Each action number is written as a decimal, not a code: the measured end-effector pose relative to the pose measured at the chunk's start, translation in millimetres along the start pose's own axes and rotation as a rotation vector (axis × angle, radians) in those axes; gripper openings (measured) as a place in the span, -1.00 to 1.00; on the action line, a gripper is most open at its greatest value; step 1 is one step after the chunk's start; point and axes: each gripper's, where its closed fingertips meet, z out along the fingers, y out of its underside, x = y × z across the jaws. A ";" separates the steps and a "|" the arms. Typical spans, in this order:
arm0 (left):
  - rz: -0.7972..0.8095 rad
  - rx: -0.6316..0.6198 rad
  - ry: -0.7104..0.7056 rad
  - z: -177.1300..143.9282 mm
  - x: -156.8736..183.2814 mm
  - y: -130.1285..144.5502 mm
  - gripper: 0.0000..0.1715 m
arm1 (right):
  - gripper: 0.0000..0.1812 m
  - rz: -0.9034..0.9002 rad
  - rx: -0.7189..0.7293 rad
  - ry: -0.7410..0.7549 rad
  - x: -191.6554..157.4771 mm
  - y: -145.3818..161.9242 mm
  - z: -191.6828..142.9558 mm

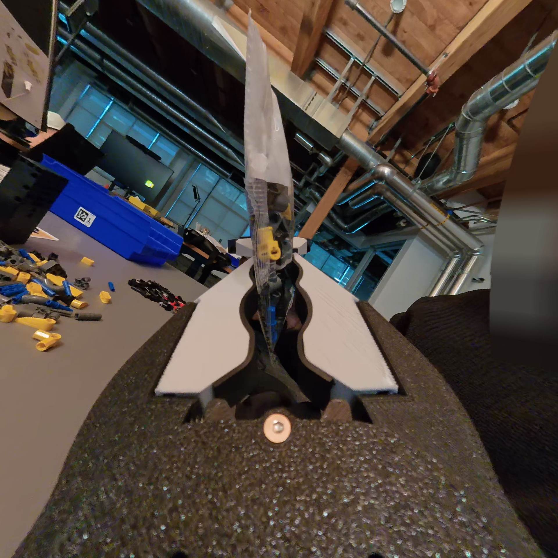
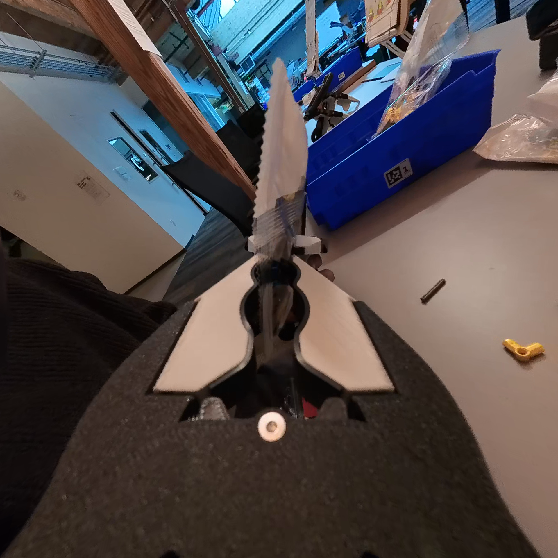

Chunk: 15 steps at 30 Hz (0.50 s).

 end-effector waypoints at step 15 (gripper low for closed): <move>-0.006 0.011 0.010 -3.6 0.5 -3.2 -0.87 | -0.76 0.008 0.107 -0.040 -0.3 -13.1 -3.7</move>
